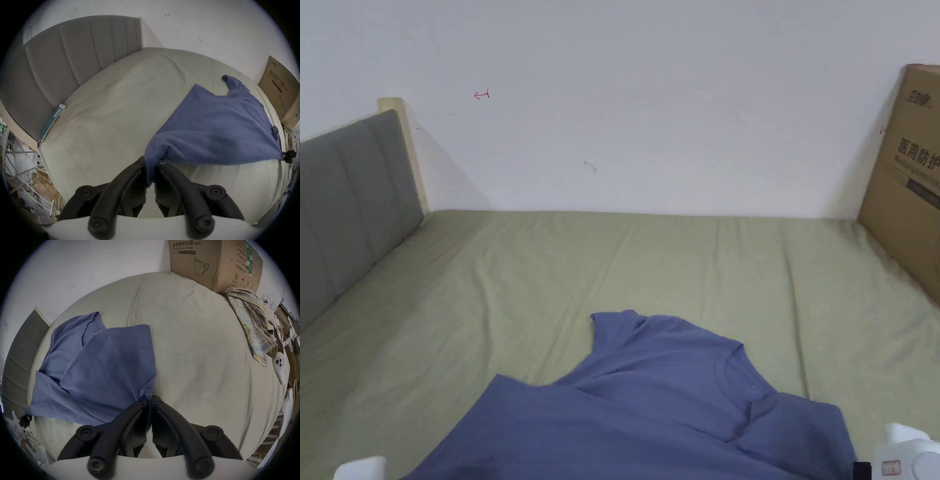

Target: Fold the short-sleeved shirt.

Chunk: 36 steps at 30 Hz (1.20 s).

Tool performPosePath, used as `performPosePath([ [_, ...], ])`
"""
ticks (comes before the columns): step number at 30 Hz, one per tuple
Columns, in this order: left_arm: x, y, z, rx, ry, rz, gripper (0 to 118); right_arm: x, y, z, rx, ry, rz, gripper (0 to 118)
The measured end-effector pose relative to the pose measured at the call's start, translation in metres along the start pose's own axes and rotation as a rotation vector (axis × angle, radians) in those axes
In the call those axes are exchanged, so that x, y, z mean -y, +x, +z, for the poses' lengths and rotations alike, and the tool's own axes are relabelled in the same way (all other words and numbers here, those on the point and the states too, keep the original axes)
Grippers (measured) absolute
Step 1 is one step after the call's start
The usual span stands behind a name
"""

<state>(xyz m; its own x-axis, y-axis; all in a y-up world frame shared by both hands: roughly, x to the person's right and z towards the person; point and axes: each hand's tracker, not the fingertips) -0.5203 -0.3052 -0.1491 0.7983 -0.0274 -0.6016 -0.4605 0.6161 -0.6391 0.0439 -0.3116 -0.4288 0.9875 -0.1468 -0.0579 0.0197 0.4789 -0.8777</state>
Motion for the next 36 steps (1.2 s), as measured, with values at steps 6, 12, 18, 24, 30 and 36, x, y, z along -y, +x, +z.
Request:
performPosePath([
  [6, 0.006, -0.007, -0.004, 0.007, -0.018, -0.028, 22, 0.010, 0.000, 0.010, -0.011, 0.025, 0.013, 15],
  [12, 0.005, -0.010, 0.014, 0.119, -0.027, 0.074, 107, 0.015, 0.006, 0.035, 0.019, 0.043, 0.036, 65],
  [18, 0.001, 0.016, 0.069, 0.175, 0.064, -0.029, 102, 0.033, 0.011, 0.085, -0.077, 0.161, 0.026, 65],
  [24, 0.037, 0.070, 0.111, 0.224, 0.152, -0.184, 0, 0.085, 0.005, 0.098, -0.100, 0.228, 0.040, 1],
  [30, 0.055, 0.103, 0.101, 0.291, 0.061, -0.220, 0, 0.117, 0.004, 0.087, -0.106, 0.180, 0.061, 1],
  [36, 0.051, 0.123, 0.089, 0.329, 0.029, -0.267, 0, 0.100, 0.009, 0.076, -0.106, 0.166, 0.062, 72],
])
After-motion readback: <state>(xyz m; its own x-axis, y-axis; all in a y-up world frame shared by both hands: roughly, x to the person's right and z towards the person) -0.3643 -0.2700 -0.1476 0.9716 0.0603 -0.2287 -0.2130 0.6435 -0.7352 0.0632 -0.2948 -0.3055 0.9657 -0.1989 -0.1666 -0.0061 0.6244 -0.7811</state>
